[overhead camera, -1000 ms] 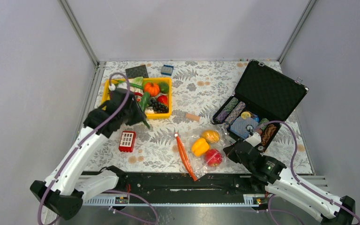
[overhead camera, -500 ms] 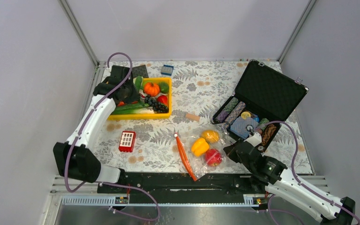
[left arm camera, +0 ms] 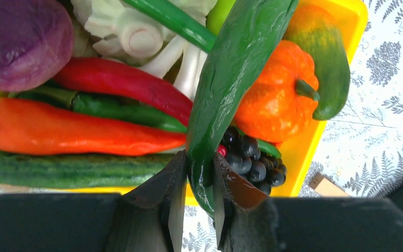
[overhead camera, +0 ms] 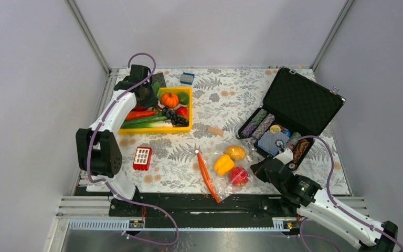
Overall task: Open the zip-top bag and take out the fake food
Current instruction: Place the fake vegetable in the bin.
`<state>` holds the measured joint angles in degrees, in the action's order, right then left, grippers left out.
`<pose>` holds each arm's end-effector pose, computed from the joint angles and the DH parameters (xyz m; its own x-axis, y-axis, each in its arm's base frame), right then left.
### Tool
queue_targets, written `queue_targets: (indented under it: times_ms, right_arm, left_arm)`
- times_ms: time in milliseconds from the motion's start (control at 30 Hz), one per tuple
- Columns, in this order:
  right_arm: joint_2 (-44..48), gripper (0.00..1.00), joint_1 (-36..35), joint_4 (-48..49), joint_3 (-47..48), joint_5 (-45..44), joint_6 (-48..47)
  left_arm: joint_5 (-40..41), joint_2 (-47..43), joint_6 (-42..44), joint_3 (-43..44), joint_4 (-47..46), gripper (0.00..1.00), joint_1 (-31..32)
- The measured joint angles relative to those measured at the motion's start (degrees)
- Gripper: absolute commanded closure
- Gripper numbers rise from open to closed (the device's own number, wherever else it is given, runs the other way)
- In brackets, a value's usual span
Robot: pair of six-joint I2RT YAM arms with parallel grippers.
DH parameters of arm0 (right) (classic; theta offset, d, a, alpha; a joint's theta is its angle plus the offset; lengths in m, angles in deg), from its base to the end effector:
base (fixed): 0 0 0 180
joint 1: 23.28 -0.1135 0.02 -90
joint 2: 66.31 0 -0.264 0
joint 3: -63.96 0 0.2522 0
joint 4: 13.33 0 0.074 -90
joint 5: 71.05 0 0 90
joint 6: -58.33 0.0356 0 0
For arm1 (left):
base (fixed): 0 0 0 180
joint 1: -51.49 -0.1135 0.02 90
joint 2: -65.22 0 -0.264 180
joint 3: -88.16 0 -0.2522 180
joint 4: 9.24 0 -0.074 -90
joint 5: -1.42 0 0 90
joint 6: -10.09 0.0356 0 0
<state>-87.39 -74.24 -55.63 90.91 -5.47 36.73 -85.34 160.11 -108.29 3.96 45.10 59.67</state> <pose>0.0808 0.0763 0.1711 -0.6005 0.6037 -0.5245 0.1646 0.7351 0.6577 0.3566 -0.0492 0.2926 -0.7511 -0.3715 -0.5458 -0.2822 0.9280 -0.2433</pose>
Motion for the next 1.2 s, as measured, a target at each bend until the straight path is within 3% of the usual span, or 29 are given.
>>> queue_targets:
  times_ms: [600,833,1200]
  right_arm:
    - [0.1,1.0,0.0,-0.8,0.0,-0.1,0.0]
    - [0.5,1.0,0.0,-1.6,0.0,-0.1,0.0]
    - [0.9,1.0,0.0,-2.1,0.0,-0.1,0.0]
  left_arm:
    - [0.2,5.8,3.6,1.8,0.1,0.78,-0.2]
    - [0.2,7.0,3.7,2.5,0.1,0.61,-0.2]
    - [-0.4,6.4,3.3,2.5,0.3,0.55,-0.2]
